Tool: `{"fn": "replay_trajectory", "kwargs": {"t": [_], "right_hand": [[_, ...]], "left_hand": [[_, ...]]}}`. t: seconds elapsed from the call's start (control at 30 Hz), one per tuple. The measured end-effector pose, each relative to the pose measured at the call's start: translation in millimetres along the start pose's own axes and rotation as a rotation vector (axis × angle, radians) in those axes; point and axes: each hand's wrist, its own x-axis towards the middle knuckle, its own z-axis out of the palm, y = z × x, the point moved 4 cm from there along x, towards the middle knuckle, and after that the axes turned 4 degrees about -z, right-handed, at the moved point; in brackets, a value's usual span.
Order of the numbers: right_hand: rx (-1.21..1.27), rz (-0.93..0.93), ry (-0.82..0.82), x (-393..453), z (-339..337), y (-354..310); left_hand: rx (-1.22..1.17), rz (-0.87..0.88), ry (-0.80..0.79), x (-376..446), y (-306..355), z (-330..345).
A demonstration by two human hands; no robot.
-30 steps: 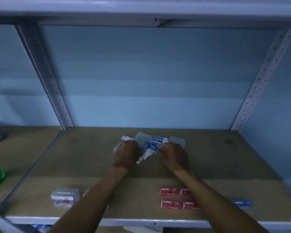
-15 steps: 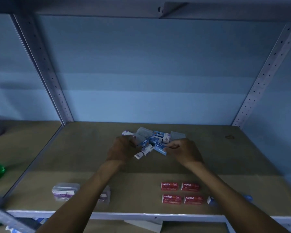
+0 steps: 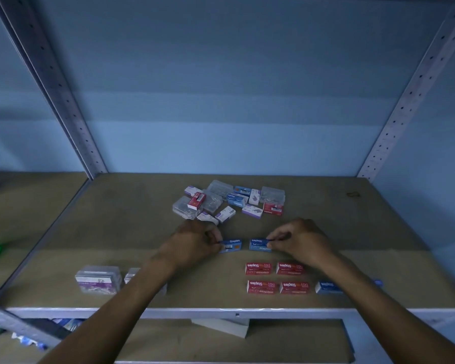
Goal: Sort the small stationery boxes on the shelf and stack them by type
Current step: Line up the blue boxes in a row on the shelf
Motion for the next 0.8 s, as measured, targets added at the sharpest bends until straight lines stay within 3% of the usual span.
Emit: {"fn": "replay_trajectory", "kwargs": {"t": [0.33,0.53,0.67,0.8], "right_hand": [[0.009,-0.008,0.033,-7,1,0],[0.004,-0.010,0.020,-8,2,1],[0.005,-0.027,0.021,-8,2,0],[0.016,-0.016,0.017,-6,3,2]], "left_hand": [[0.196,0.108,0.110,-9,0,11],[0.169,0.111,0.065,-13,0,18],[0.306,0.096,0.095,-6,7,13],[0.340,0.168,-0.008,-2,13,14]]}}
